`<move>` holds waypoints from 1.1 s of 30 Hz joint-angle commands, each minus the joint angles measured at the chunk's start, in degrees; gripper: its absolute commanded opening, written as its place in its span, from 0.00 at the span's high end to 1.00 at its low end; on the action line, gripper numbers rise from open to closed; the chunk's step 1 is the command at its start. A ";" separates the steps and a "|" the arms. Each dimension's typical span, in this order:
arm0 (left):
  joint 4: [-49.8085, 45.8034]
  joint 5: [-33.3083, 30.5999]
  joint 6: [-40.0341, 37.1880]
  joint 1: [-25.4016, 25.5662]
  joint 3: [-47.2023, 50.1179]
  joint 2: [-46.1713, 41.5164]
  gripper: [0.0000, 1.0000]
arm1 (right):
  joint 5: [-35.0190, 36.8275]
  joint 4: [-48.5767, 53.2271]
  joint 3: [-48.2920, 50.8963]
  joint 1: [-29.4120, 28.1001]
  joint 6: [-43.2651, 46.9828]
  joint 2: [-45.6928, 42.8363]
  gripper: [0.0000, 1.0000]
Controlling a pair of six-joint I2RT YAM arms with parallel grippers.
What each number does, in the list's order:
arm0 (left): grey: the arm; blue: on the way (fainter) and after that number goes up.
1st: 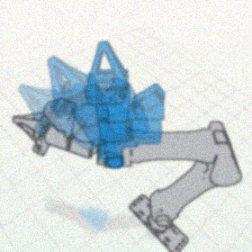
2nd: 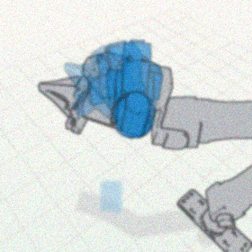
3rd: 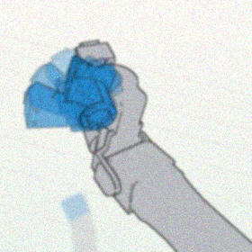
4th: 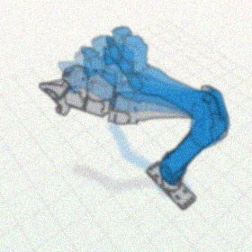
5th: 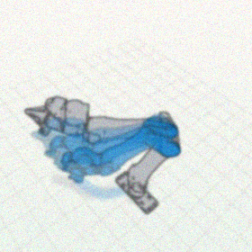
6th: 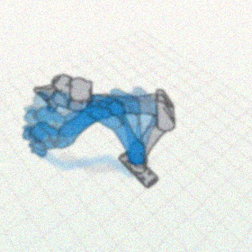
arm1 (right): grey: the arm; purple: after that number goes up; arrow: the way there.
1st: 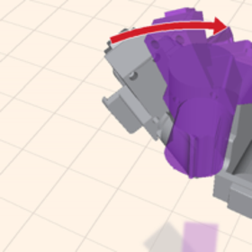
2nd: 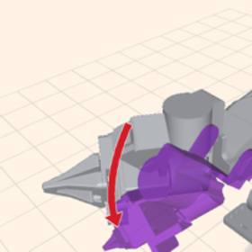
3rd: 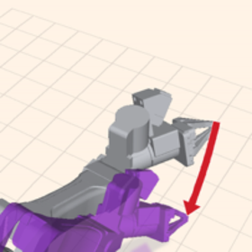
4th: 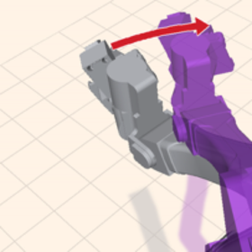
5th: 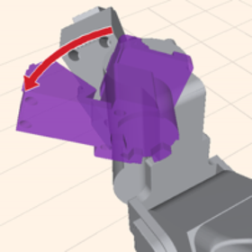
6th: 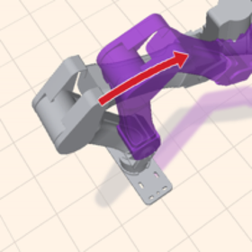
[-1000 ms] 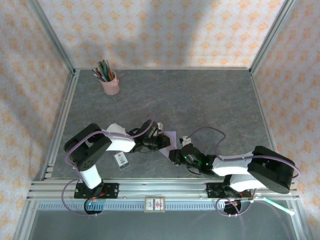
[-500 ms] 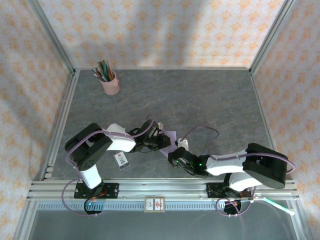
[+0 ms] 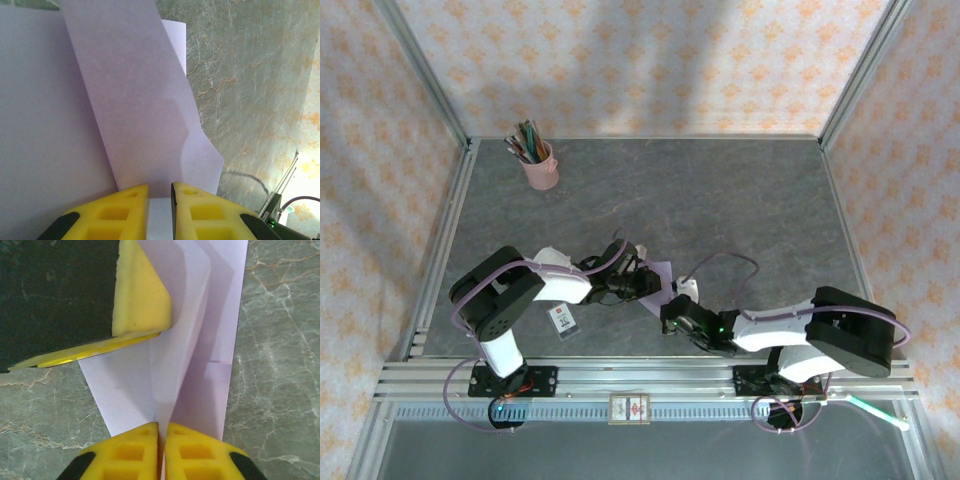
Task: Fold a paper plane with a square sheet of paper (pick it up from the middle)
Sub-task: Fourth fold the wing at the center of the table.
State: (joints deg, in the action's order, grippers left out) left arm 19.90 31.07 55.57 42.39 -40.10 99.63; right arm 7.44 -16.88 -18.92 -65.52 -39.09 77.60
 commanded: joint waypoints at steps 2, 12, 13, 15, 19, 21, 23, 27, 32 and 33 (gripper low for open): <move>-1.77 -0.31 -1.18 -0.14 -1.94 -1.42 0.78 | -1.99 -3.85 3.26 1.79 -0.90 -3.54 0.95; -1.50 0.28 -1.15 -0.13 -1.31 -5.10 0.77 | -14.26 -14.84 10.71 9.26 -3.08 -9.20 1.00; -1.44 0.44 -1.09 -0.07 -1.05 -5.14 0.77 | -15.09 -15.63 11.09 9.77 -3.35 -9.30 1.00; -1.36 0.74 -1.28 0.13 -1.12 -5.01 0.76 | -16.50 -16.83 11.85 10.77 -3.88 -9.29 1.00; -0.97 1.14 -1.41 0.45 -1.01 -4.55 0.76 | -19.05 -19.17 13.27 12.75 -5.00 -9.39 1.00; -0.66 1.17 -1.28 0.72 -0.84 -4.34 0.76 | -20.34 -20.38 14.00 13.76 -5.70 -9.40 1.00; -0.14 1.40 -1.30 0.85 -0.93 -4.05 0.76 | -21.73 -21.65 14.45 14.74 -6.29 -9.06 1.00; 0.31 1.89 -1.34 1.13 -1.55 -3.45 0.76 | -23.42 -23.21 15.17 15.90 -7.32 -7.93 1.00; -0.60 1.65 -1.95 1.35 -2.03 -2.84 0.75 | -25.18 -25.34 15.74 17.21 -8.85 -6.37 1.00; -0.72 1.56 -2.16 1.37 -2.17 -2.67 0.75 | -25.43 -25.40 15.68 17.37 -9.05 -6.03 1.00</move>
State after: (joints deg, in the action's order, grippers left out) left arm 18.74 32.38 55.02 43.42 -40.80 95.90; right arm -16.47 -39.59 -3.97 -48.69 -46.65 70.81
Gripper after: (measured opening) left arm 0.252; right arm 0.043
